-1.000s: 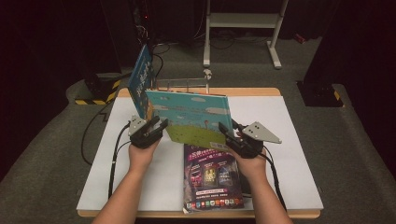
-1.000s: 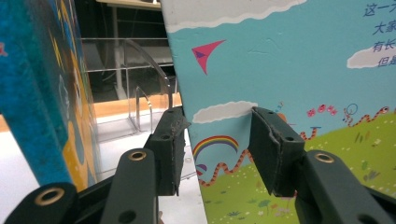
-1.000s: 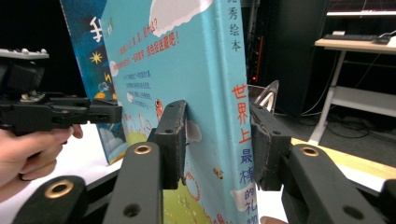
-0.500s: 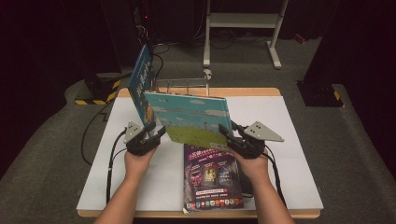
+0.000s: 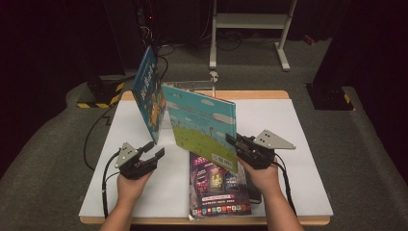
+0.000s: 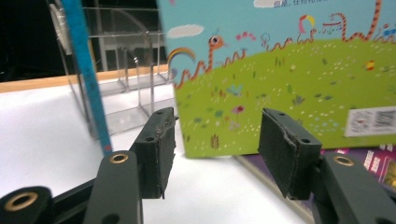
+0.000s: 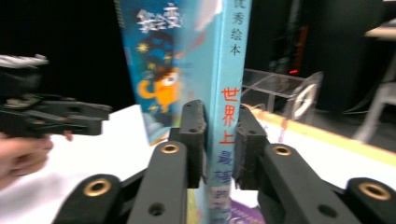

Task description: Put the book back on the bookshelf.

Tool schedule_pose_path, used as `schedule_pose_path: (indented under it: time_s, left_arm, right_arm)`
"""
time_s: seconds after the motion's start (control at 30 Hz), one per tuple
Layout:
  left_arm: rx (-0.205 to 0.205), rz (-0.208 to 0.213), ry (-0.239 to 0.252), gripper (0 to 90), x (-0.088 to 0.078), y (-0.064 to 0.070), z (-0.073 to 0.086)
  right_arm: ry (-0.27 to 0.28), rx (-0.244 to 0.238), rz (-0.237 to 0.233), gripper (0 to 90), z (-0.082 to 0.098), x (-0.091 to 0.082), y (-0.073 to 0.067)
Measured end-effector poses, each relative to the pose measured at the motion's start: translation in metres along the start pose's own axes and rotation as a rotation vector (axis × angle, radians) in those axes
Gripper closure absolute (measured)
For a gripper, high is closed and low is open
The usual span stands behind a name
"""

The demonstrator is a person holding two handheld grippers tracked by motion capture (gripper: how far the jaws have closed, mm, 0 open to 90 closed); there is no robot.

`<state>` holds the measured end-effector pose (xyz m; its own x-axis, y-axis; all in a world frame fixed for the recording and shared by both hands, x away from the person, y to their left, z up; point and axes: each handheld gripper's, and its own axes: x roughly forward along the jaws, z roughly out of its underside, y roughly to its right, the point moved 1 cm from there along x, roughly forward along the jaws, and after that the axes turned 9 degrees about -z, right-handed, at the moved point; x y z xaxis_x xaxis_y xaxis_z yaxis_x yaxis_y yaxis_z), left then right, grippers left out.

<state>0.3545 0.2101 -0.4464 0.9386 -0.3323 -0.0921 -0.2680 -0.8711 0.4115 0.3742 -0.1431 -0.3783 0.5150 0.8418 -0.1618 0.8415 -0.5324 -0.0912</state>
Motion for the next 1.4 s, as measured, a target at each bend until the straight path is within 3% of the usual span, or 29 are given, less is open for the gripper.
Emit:
schedule_pose_path:
  time_s: [0.13,0.37,0.57,0.7,0.93,1.1,1.13,1.23,1.4]
  left_arm:
    - [-0.018,-0.018,0.003,45.7,-0.003,-0.006,0.000]
    - [-0.002,-0.032,-0.003,41.5,-0.003,-0.008,0.004]
    - [0.021,0.002,-0.007,38.7,-0.006,0.007,0.002]
    - [0.012,0.045,0.018,34.8,-0.010,0.027,-0.007]
    - [0.031,0.167,0.033,31.5,-0.008,0.080,-0.023]
    - [0.018,0.249,0.039,30.6,-0.009,0.115,-0.035]
    - [0.018,0.249,0.039,30.4,-0.009,0.115,-0.035]
    - [0.026,0.282,0.044,29.7,-0.006,0.136,-0.040]
    - [0.011,0.299,0.031,28.3,0.000,0.148,-0.042]
  right_arm:
    - [0.000,0.079,-0.021,80.3,0.004,-0.004,0.003]
    - [0.000,0.048,-0.027,80.7,0.002,-0.002,-0.010]
    - [0.002,0.045,-0.006,80.7,0.004,-0.003,-0.020]
    - [0.003,0.031,0.009,80.6,0.004,-0.001,-0.030]
    - [0.007,-0.011,0.027,80.7,0.006,0.001,-0.044]
    - [0.018,-0.021,0.044,80.7,0.007,0.002,-0.051]
    - [0.020,-0.023,0.048,80.7,0.008,0.002,-0.052]
    - [0.023,-0.034,0.049,80.7,0.009,0.003,-0.056]
    - [0.026,-0.044,0.055,80.7,0.010,0.003,-0.060]
